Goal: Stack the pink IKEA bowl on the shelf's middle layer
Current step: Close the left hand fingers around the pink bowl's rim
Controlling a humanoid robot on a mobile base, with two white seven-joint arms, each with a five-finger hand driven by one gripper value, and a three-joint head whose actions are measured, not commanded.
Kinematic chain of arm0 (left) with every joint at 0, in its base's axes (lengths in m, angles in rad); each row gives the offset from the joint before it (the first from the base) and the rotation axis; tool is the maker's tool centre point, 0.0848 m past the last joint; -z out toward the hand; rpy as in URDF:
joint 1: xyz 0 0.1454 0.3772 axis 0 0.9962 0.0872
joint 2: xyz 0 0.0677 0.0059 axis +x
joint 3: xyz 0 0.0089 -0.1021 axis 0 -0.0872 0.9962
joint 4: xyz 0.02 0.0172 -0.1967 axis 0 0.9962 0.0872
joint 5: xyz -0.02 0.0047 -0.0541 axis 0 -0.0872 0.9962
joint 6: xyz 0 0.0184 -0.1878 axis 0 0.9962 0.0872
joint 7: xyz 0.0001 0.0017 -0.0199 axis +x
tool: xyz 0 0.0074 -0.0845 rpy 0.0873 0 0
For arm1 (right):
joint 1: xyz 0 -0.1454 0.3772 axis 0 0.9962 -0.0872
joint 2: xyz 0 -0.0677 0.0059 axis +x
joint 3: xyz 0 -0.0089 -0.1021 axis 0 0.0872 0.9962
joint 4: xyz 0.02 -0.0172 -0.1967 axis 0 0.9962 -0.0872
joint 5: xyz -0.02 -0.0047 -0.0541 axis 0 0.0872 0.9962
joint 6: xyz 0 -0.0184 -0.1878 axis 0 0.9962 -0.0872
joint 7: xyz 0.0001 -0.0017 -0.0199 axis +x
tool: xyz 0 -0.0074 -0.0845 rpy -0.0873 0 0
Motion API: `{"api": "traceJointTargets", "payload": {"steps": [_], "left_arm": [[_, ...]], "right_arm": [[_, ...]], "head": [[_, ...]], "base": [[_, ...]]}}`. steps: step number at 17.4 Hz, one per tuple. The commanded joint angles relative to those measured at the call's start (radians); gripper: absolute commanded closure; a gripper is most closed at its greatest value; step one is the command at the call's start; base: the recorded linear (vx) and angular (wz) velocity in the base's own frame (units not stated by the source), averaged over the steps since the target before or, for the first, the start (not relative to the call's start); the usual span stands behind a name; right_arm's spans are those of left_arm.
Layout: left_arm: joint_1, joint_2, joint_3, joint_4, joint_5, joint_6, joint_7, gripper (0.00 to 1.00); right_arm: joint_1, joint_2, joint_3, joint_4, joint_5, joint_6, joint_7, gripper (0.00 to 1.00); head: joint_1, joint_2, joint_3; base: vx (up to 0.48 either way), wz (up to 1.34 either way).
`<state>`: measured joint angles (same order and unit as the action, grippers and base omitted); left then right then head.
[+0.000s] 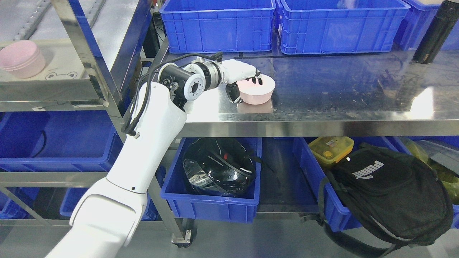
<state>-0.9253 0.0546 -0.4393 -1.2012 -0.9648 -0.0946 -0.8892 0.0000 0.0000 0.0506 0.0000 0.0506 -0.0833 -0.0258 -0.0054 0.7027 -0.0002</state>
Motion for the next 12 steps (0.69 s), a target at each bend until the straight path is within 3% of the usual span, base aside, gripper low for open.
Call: {"api": "traceJointTargets", "payload": {"steps": [1,12], "left_arm": [[-0.033,-0.037,-0.025,0.201,-0.032,-0.004,0.027,0.39],[-0.046,-0.037,-0.05,0.314,-0.069,-0.063,0.118,0.39]], "right_arm": [[0.021,-0.017,0.0,-0.017,0.0,0.0,0.0,0.0],[0.021,-0.017,0.0,-0.017,0.0,0.0,0.0,0.0]], "head": [[0.0,0.0,0.0],[0.0,0.0,0.0]], "base": [[0.0,0.0],[0.0,0.0]]}}
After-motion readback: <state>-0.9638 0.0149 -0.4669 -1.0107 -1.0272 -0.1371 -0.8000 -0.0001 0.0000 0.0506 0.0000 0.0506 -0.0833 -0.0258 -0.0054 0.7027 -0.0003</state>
